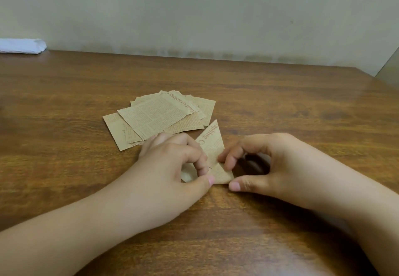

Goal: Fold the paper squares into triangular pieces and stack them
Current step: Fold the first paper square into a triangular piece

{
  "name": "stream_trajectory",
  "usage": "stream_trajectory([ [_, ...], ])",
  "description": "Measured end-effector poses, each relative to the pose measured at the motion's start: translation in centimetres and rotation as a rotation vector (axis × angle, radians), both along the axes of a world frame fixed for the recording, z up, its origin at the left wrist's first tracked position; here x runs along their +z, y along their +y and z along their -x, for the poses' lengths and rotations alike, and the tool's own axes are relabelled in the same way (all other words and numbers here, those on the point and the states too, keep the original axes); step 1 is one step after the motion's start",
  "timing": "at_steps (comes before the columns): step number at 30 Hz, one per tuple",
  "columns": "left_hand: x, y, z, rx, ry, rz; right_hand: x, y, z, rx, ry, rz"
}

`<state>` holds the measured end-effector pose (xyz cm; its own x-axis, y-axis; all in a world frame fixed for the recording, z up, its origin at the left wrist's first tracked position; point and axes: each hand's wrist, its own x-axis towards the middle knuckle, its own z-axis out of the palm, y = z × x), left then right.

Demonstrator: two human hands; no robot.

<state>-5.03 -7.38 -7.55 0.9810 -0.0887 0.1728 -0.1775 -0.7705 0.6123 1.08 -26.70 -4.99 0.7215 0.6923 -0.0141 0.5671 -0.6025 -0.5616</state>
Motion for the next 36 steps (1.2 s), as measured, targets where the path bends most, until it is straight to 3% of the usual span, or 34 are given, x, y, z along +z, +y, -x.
stream_trajectory([
  [28,0.6,0.2,0.1,0.046,0.061,0.013,-0.6,-0.6,-0.7,0.177,-0.03,-0.085],
  [36,0.7,0.2,0.3,0.042,0.063,0.018,-1.3,-0.5,-1.0,0.339,-0.088,-0.131],
])
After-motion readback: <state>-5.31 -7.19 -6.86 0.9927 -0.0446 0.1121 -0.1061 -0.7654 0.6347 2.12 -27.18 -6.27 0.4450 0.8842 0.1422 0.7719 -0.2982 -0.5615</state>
